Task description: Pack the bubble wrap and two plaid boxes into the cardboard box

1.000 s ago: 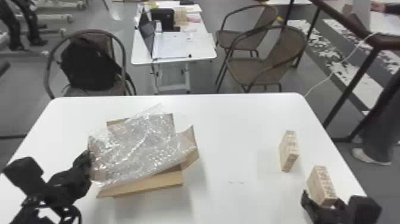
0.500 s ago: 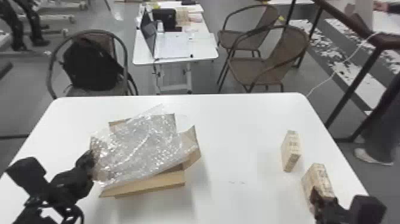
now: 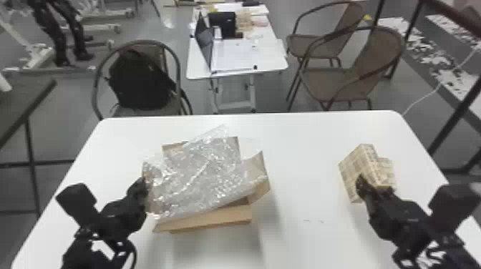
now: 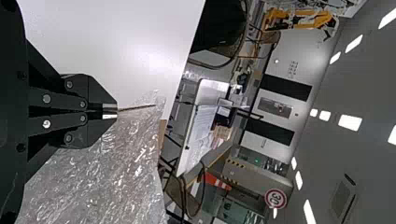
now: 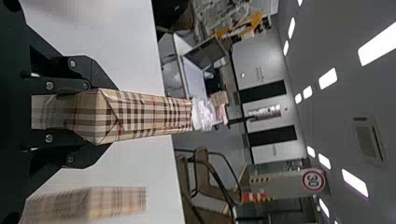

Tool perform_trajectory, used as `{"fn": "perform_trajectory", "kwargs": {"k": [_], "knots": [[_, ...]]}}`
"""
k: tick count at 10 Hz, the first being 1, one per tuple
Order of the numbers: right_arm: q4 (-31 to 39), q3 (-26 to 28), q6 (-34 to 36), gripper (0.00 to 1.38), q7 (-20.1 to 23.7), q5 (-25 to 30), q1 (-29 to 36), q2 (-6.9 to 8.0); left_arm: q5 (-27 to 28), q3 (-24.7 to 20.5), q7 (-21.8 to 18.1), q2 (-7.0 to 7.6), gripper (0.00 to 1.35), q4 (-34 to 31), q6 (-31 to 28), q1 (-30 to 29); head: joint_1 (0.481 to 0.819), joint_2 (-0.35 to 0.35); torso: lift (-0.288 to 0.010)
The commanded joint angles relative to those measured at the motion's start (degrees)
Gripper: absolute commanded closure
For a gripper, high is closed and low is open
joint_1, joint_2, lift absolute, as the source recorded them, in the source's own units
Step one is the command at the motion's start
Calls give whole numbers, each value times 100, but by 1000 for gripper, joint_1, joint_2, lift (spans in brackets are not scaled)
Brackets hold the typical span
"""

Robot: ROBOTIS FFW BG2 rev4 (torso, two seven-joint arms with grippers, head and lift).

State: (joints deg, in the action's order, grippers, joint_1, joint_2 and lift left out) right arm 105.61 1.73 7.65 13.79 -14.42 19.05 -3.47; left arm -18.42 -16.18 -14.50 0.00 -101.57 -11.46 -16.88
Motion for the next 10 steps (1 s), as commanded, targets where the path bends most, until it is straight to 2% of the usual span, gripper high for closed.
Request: {"fn": "perform_trajectory", "kwargs": {"k": [1,2,3,4,5,6,7,8,10], "knots": [[425,-349,870,1082,283,-298,-552,-338,5,28,0,-15,1220,23,-6,27,695,127,-37],[636,-446,1547,1082,652,-334,-965,-435,5,45,0,-15,1220,41,-6,44,695,167,-37],[794,-498,2083,1082,1030,-298,-1378,-444,14,63,0,-15,1220,50,-14,53,695,200,-37],[865,-657,2479,1082,1258,-351,-1773,-496,22,71,0,-15,1220,59,-23,62,695,214,-37],[909,-876,2892,1082,1302,-395,-2107,-602,22,115,0,-15,1220,76,-32,88,695,236,-37],[768,-1070,3147,1082,1364,-483,-2345,-663,31,151,0,-15,1220,85,-58,106,695,254,-37],[416,-1246,3296,1082,1539,-747,-2555,-663,31,168,0,-15,1220,94,-58,106,695,269,-37],[-58,-1448,3428,1082,2049,-791,-2872,-637,31,186,0,-15,1220,120,-67,115,695,287,-37],[-673,-1799,3674,1082,2418,-826,-3294,-602,49,212,0,-15,1220,138,-67,132,695,325,-37]]}}
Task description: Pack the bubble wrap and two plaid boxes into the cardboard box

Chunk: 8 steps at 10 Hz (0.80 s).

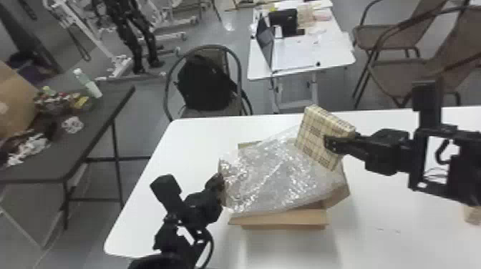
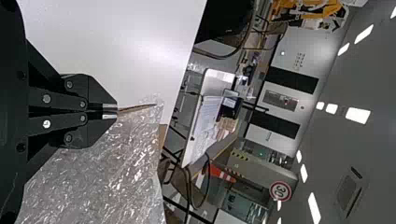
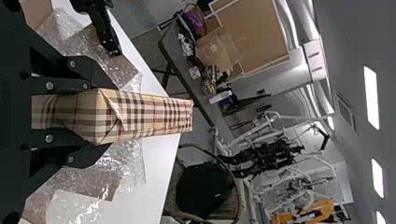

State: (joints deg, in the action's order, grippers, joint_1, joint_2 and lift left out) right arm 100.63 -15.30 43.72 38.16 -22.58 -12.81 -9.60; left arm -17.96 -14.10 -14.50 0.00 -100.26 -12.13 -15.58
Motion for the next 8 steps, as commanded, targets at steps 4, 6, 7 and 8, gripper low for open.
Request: {"fn": "perform_trajectory", "kwargs": {"k": [4,6,7,8], "knots": [[-1608,-878,-435,1082,825,-19,-732,213,3,66,0,-15,1220,59,9,46,695,350,-37],[-2329,-1054,-874,717,1053,52,-882,336,3,66,0,-15,1220,68,9,38,695,350,-37],[-2795,-1089,-1270,268,1414,87,-996,442,3,92,0,0,1220,76,17,64,695,350,-37],[-2672,-984,-1393,50,1458,113,-969,451,-6,83,0,-9,1220,76,61,55,695,350,-37]]}}
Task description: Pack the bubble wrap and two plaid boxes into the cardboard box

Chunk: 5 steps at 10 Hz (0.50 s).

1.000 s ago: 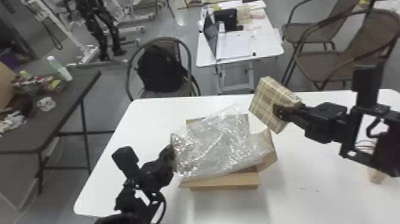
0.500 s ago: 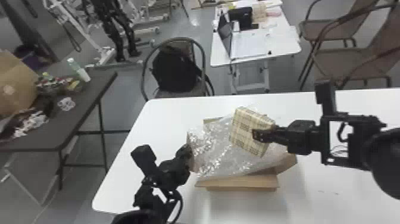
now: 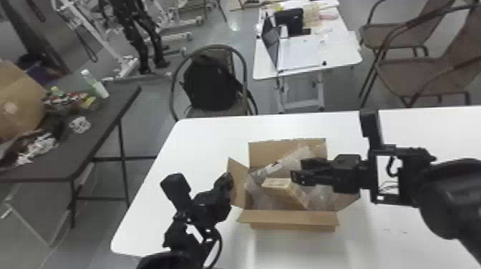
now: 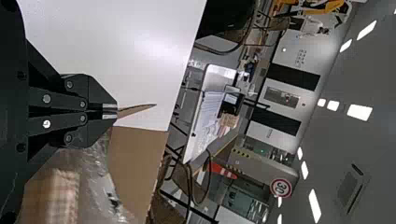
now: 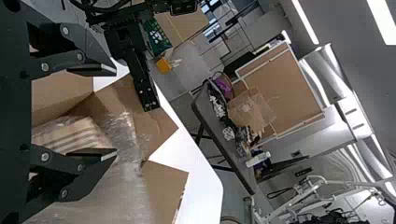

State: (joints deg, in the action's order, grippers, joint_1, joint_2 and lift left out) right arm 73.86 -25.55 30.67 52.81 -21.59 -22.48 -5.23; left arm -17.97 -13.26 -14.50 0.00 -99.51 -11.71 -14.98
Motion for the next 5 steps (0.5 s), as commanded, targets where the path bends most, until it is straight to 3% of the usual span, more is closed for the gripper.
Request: {"fn": "perform_trajectory", "kwargs": {"k": [1,3,5], "knots": [[331,384,-88,107,-8,243,122,13,-13,-2,0,0,1220,2,20,-14,695,350,-37],[999,991,-96,163,-52,507,464,22,-31,-28,8,0,1220,2,46,-23,695,350,-37],[2124,1597,-298,163,-632,1166,1097,22,-40,-28,0,0,1220,2,72,-23,695,350,-37]]}}
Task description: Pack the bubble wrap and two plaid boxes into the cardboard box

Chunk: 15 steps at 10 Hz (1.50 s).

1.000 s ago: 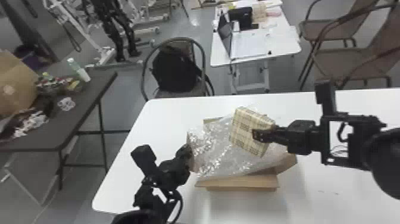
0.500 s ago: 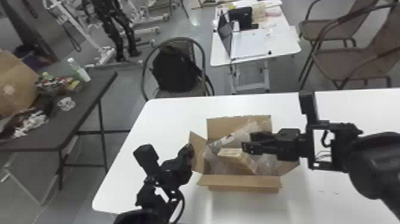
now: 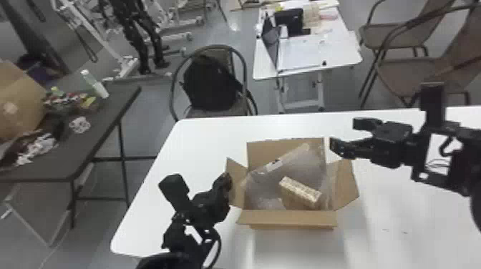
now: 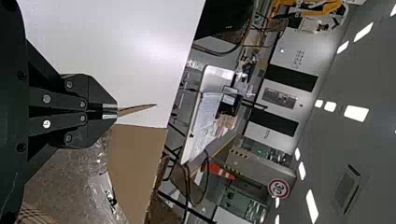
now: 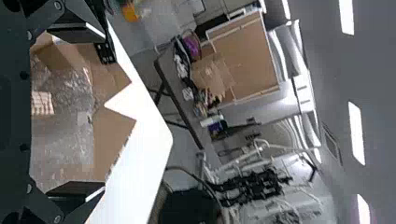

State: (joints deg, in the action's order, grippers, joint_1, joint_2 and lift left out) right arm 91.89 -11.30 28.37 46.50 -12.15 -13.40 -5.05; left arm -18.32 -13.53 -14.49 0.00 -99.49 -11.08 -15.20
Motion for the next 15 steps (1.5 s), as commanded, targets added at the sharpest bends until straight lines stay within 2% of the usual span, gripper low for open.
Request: {"fn": "perform_trajectory", "kwargs": {"k": [1,3,4,6,7,8,9,11,15], "knots": [[804,488,-280,163,-387,565,593,40,-13,0,-2,0,1220,0,18,0,695,324,-37],[1542,884,-877,163,-1521,899,1577,154,-40,-36,-2,0,1220,0,53,-26,695,265,-37],[1814,937,-1370,163,-2277,899,2122,163,-57,-44,-2,0,1220,0,62,-35,695,224,-37],[1894,1042,-2328,163,-3507,662,3045,207,-84,-62,-2,0,1220,0,88,-62,695,165,-37],[1832,1095,-2714,163,-4035,662,3370,224,-92,-71,-2,0,1220,0,115,-79,695,152,-37],[1665,1156,-3048,165,-4386,679,3528,224,-101,-80,-2,0,1220,-9,124,-97,695,124,-37],[1393,1227,-3180,165,-4597,644,3555,242,-101,-80,-2,0,1220,-9,124,-97,695,100,-37],[716,1394,-3198,165,-4562,468,3335,233,-101,-80,-2,0,1220,-9,141,-106,695,73,-37],[-409,1429,-3251,167,-4255,266,2702,-4,-119,-88,-2,-15,1220,-9,159,-114,695,43,-37]]}}
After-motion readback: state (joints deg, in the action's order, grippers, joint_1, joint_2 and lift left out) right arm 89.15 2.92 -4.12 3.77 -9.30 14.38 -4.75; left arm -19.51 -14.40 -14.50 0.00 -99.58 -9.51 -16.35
